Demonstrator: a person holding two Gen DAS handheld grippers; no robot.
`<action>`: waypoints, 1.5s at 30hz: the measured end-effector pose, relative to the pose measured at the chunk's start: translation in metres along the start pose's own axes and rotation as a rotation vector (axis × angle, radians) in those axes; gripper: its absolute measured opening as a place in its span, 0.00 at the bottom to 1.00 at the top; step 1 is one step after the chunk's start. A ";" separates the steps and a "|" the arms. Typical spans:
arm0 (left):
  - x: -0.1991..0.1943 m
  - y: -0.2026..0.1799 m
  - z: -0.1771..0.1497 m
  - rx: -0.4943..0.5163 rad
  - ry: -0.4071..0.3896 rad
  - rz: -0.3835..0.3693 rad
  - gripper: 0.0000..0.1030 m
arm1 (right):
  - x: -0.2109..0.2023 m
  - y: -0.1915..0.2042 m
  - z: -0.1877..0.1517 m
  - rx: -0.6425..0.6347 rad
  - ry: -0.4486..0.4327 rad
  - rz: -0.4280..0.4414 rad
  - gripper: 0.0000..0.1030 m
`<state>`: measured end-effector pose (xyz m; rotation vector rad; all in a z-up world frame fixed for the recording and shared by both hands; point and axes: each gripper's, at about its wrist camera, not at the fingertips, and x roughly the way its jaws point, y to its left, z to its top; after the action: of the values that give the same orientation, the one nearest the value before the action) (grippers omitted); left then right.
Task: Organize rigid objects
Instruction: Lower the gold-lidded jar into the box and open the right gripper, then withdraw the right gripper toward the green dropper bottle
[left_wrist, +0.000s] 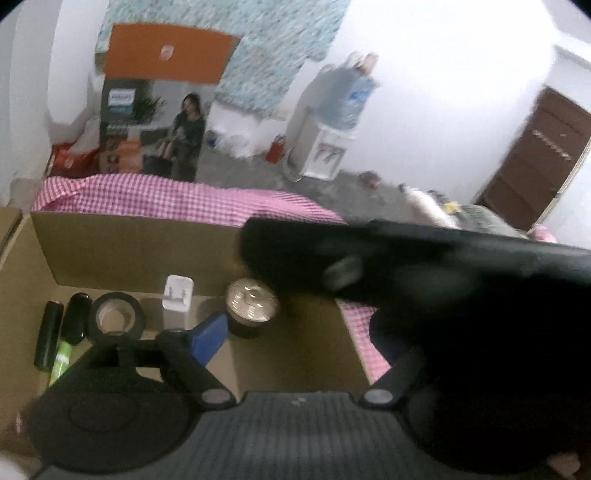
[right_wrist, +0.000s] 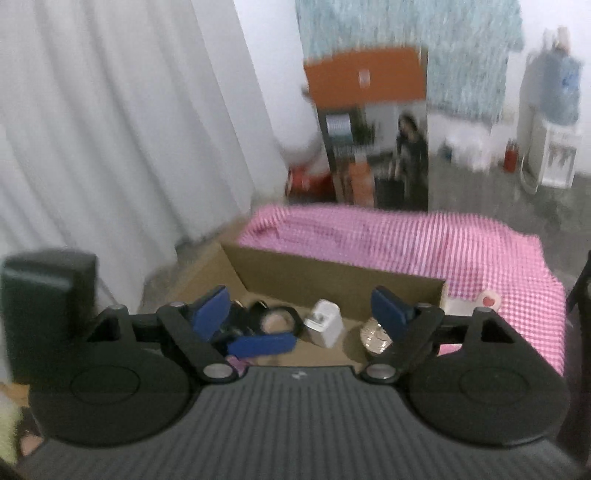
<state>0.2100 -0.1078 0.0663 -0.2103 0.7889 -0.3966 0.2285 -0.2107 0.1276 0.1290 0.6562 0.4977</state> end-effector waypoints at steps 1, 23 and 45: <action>-0.011 -0.003 -0.007 0.015 -0.009 -0.009 0.85 | -0.015 0.006 -0.005 0.001 -0.032 -0.005 0.84; -0.141 0.039 -0.177 0.226 -0.149 0.104 0.93 | -0.130 0.089 -0.178 0.046 -0.179 0.017 0.99; -0.078 0.101 -0.204 0.297 -0.125 0.153 0.63 | 0.045 0.126 -0.167 0.031 0.060 0.051 0.55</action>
<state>0.0401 0.0087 -0.0569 0.1020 0.6100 -0.3479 0.1056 -0.0852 0.0052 0.1613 0.7210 0.5421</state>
